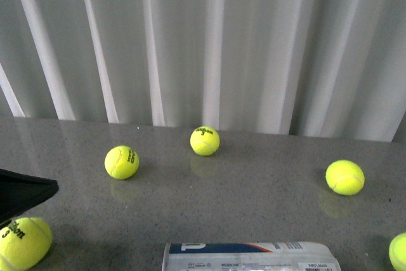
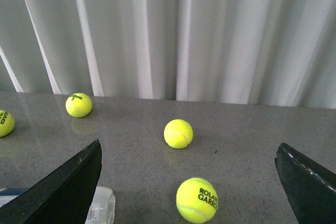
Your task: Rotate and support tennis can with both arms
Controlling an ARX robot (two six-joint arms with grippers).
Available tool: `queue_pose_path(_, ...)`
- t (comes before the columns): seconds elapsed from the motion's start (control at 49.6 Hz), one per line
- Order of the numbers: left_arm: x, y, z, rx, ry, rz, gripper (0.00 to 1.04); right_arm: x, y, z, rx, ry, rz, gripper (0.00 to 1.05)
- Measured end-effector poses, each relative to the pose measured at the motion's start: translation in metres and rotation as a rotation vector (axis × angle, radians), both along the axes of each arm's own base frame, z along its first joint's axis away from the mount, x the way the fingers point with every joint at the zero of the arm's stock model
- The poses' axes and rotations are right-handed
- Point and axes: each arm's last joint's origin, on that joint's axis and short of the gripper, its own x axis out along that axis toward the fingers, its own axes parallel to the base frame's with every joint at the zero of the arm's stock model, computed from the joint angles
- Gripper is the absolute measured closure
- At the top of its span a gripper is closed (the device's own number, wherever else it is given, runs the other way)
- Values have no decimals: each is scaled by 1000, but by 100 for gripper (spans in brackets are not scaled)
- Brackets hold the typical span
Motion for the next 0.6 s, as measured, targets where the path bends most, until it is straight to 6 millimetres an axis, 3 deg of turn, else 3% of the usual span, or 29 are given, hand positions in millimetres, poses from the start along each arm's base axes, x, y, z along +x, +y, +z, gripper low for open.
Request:
queue_pose_path(0.081, 8, -8, -19, -47, 72, -83, 7, 0, 0, 0, 0, 0, 0, 7)
queue_pose_path(0.262, 16, -24, -42, -49, 119, -171, 7, 0, 0, 0, 0, 0, 0, 7)
queue_pose_path(0.605, 29, -48, -58, -105, 145, -301, 7, 0, 0, 0, 0, 0, 0, 7)
